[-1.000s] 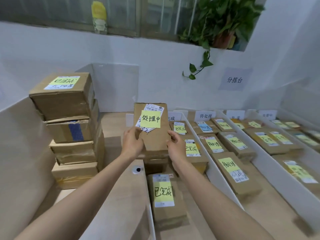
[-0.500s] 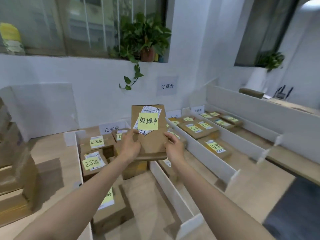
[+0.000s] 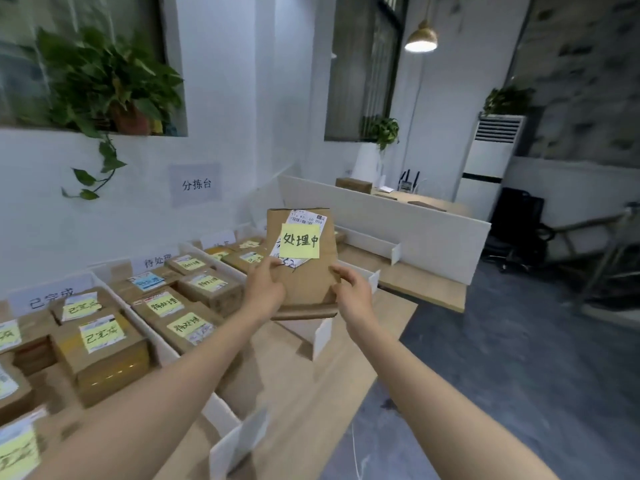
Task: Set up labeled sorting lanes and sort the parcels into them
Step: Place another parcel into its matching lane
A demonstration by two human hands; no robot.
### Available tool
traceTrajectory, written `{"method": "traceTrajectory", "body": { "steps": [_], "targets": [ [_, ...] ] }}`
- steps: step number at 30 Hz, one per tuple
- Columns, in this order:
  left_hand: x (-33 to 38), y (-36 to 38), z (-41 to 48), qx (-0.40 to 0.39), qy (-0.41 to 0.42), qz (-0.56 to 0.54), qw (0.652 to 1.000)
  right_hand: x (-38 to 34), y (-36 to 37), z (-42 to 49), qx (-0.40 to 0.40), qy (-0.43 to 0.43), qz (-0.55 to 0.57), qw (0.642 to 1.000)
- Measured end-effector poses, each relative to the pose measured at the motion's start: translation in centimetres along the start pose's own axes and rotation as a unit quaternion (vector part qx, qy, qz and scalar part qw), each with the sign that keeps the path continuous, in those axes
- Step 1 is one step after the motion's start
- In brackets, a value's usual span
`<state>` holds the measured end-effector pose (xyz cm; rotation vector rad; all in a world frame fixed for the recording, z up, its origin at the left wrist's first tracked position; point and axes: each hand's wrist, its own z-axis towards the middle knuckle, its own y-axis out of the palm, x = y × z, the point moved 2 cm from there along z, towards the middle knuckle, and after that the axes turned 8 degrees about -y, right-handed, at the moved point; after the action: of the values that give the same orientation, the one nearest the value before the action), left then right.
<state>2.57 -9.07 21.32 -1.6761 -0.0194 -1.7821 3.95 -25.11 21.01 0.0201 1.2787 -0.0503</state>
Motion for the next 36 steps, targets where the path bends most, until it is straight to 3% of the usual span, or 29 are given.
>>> {"method": "traceTrajectory", "body": {
  "steps": [7, 14, 25, 36],
  "targets": [
    [5.6, 8.7, -3.7, -0.05, 0.041, -0.019, 0.998, 0.5, -10.7, 0.5, 0.057, -0.01, -0.023, 0.998],
    [8.9, 13.9, -4.9, -0.098, 0.059, -0.02, 0.993, 0.9, -16.7, 1.1, 0.099, -0.007, -0.016, 0.995],
    [10.5, 20.2, -1.6, -0.133, 0.084, -0.001, 0.988, 2.6, -20.5, 5.3, 0.124, -0.007, -0.014, 0.992],
    [13.6, 27.6, 8.6, -0.133, 0.098, -0.019, 0.986, 4.2, -22.4, 17.8, 0.122, -0.01, -0.048, 0.991]
  ]
}}
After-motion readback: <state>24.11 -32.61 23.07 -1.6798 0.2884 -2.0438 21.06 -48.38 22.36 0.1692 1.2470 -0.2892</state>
